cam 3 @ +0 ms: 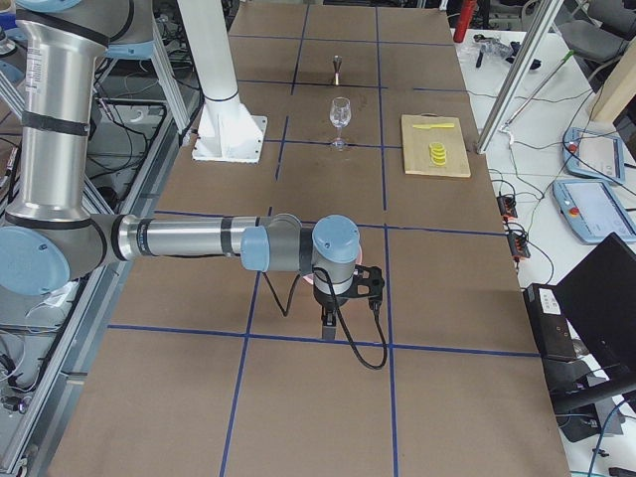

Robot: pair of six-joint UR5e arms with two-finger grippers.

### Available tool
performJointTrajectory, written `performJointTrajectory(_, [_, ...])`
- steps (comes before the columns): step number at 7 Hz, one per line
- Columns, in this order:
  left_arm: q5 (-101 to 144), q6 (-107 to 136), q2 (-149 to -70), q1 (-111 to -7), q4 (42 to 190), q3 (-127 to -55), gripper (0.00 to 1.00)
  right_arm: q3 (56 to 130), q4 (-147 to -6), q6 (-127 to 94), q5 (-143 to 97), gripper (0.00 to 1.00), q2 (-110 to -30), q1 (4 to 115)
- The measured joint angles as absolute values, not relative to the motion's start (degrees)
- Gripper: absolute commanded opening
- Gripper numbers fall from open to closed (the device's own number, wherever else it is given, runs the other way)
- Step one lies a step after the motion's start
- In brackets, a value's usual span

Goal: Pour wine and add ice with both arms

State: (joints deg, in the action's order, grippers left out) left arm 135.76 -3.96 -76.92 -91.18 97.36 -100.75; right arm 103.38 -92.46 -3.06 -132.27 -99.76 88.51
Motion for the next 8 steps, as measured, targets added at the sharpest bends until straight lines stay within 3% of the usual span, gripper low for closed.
performJointTrajectory(8, [135.5,-4.0,-78.1,-91.1,97.5,-100.8,1.00,103.3,-92.5,-3.1,-132.3,1.00,-99.7,88.5])
